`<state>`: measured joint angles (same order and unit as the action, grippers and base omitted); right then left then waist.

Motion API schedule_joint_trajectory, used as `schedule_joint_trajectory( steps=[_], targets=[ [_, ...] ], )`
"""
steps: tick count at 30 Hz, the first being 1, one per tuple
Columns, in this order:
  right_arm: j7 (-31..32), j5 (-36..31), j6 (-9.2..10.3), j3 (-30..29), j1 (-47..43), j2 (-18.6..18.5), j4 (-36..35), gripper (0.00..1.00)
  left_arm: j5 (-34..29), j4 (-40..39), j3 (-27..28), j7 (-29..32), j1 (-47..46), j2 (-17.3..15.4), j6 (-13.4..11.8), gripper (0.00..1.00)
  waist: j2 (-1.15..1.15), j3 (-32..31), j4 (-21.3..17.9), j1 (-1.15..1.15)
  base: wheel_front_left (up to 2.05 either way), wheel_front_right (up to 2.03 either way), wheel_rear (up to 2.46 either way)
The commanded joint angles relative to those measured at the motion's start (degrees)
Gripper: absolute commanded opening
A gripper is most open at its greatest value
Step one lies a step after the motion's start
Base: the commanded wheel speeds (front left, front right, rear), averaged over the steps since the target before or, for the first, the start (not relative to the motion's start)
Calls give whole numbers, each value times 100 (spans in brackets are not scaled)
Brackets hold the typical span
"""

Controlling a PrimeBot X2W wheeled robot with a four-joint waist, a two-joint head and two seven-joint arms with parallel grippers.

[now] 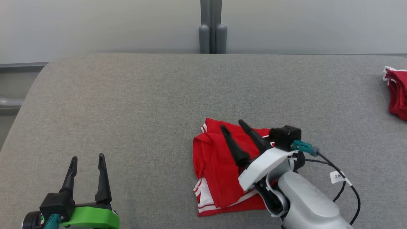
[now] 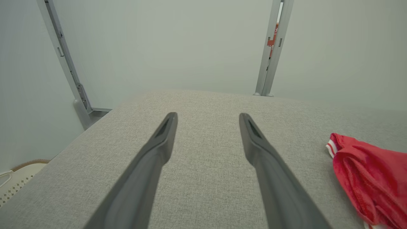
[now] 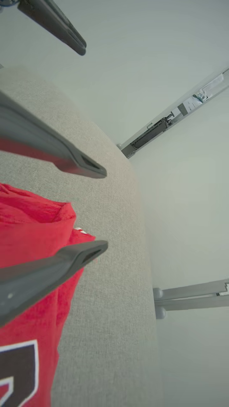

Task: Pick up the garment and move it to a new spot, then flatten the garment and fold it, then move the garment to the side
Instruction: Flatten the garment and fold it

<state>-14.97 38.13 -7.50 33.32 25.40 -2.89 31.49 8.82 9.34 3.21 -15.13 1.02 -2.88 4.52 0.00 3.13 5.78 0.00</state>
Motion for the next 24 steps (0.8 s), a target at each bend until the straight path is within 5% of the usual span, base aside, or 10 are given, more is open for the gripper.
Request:
schedule_joint_trajectory(
  steps=[1, 13, 24],
  targets=[
    [-22, -159, 4, -242, 52, -90, -205, 100, 16, -26, -11, 1, -14, -7, -25, 100, 0, -20, -53, 0, 0, 0, 0],
    [-22, -1017, 4, -2018, -1202, -687, -1756, 100, -55, -92, -100, 1, -14, -7, 48, 100, 0, -95, -230, 0, 0, 0, 0],
    [-22, -1297, 4, -2713, -2279, -487, -2287, 100, -144, -34, -769, 1, 189, -8, 164, 100, 0, -233, -402, 0, 0, 0, 0]
  ],
)
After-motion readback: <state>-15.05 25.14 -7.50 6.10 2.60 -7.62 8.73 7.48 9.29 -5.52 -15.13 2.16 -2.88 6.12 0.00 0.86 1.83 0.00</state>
